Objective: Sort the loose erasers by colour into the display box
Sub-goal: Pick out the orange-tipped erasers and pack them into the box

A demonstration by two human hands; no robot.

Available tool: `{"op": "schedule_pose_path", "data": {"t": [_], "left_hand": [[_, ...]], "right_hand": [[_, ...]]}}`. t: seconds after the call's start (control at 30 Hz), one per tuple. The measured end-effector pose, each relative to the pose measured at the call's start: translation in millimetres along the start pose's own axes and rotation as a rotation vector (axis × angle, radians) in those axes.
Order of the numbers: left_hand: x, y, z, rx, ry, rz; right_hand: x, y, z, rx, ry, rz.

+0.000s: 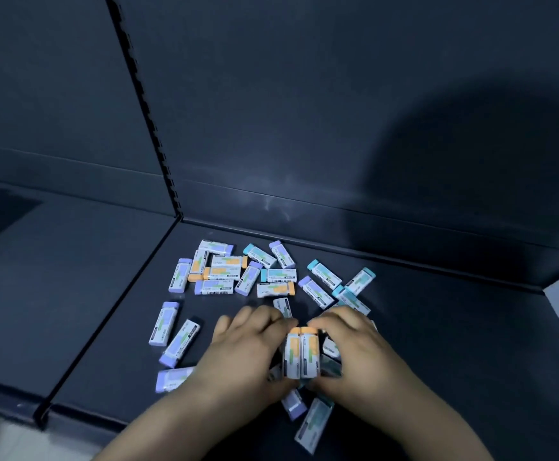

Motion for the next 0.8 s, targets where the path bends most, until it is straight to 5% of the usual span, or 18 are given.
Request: {"op": "schedule_pose_path", "data": {"t": [0.3, 0.8], "left_hand": [[34.6, 35.4, 32.6, -0.185, 0.045, -0.116], [234.9, 132.4, 131.4, -0.240, 0.018, -0.269]], "right_hand": [[53.8, -11.9, -12.6, -0.083, 0.005, 0.048], [260.1, -94.8, -107.1, -0.165, -0.050, -0.020]]}}
Point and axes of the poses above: each hand's wrist, its own y-axis away from the middle knuckle, its own z-axis out of the back of the hand, x = y × z, the point moved 10 cm from there along -y, towards the middle knuckle, and after that the axes turned 3 degrees about x, right-handed, at the moved point
